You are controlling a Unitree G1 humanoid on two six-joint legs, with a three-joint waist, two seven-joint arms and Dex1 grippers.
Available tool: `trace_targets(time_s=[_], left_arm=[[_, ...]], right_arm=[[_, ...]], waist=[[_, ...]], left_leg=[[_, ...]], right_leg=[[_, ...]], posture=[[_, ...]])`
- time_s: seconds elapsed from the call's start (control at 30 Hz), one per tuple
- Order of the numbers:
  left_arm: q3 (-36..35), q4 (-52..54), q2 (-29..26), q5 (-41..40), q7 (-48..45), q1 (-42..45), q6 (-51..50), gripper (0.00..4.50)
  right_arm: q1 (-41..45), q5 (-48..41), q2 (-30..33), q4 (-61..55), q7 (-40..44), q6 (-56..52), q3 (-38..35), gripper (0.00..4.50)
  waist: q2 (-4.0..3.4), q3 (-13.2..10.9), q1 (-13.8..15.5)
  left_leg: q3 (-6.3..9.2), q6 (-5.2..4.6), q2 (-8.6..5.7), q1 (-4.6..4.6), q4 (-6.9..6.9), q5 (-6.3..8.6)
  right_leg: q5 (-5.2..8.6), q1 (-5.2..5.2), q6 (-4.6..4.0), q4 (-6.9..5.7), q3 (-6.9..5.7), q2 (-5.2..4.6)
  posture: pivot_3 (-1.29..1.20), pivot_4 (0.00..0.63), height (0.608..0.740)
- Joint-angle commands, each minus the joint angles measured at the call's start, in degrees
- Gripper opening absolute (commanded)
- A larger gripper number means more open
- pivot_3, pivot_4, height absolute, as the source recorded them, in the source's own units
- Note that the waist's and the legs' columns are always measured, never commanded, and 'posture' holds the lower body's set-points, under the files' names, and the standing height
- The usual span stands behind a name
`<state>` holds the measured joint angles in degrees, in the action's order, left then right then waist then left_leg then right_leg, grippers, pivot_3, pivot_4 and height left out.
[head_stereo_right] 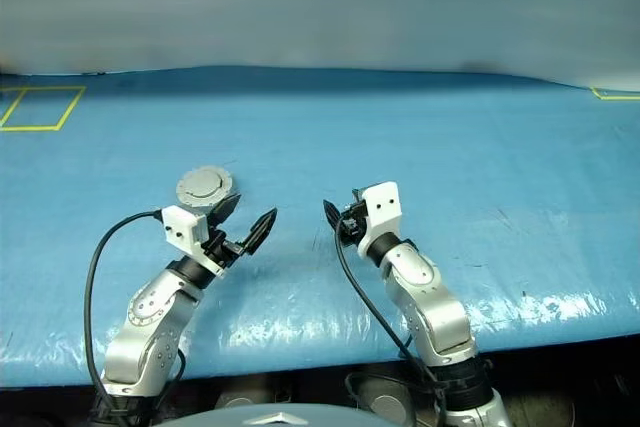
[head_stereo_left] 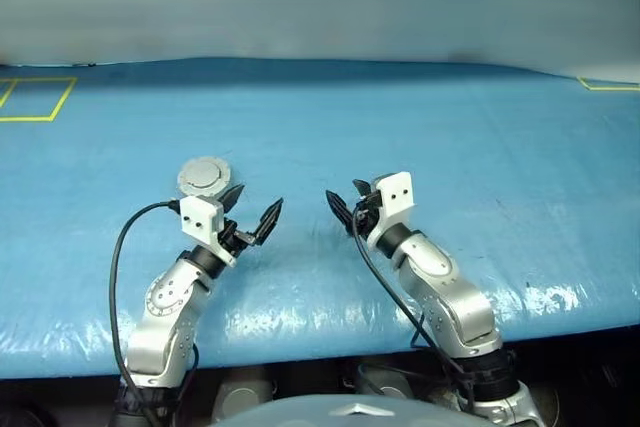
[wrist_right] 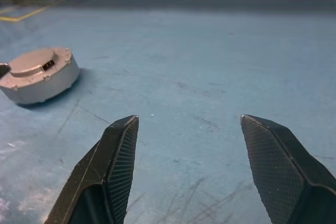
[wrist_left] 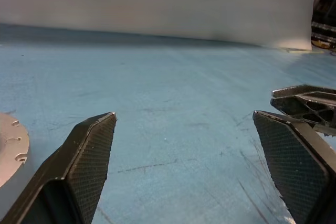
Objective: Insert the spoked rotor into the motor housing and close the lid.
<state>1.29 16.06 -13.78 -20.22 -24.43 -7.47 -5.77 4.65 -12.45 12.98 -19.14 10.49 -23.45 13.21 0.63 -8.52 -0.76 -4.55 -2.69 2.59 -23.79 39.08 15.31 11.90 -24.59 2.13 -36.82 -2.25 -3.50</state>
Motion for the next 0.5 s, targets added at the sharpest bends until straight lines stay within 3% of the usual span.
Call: trace_targets(time_s=[0.03,0.17,0.5], left_arm=[[-0.60,3.69,0.00,1.23,0.52,-2.18,1.90,4.47],[-2.06,3.93,2.77,0.96,4.11,-3.92,1.74,4.47],[-0.72,2.01,2.34,5.06,4.52,-4.23,2.96,4.47]], right_arm=[[-2.53,6.53,0.18,-2.35,-3.04,4.00,0.28,3.25],[-6.30,7.19,-2.58,-2.20,-4.74,3.61,-0.67,3.25],[-7.79,9.94,-5.29,-1.54,-5.14,3.15,-1.29,3.25]], waist=[[0.01,0.00,0.07],[0.01,0.00,0.17],[0.02,0.01,0.15]], left_leg=[[0.00,0.00,0.00,0.01,0.00,0.00],[0.04,0.00,0.02,-0.02,-0.01,0.00],[0.04,-0.01,0.02,0.00,0.01,0.01]], right_leg=[[0.06,0.00,0.10,0.00,0.00,-0.01],[0.07,-0.01,0.10,0.00,-0.02,-0.01],[0.08,-0.01,0.11,-0.01,-0.03,-0.02]], posture=[[0.00,0.150,0.740],[0.00,0.150,0.740],[0.00,0.150,0.740]])
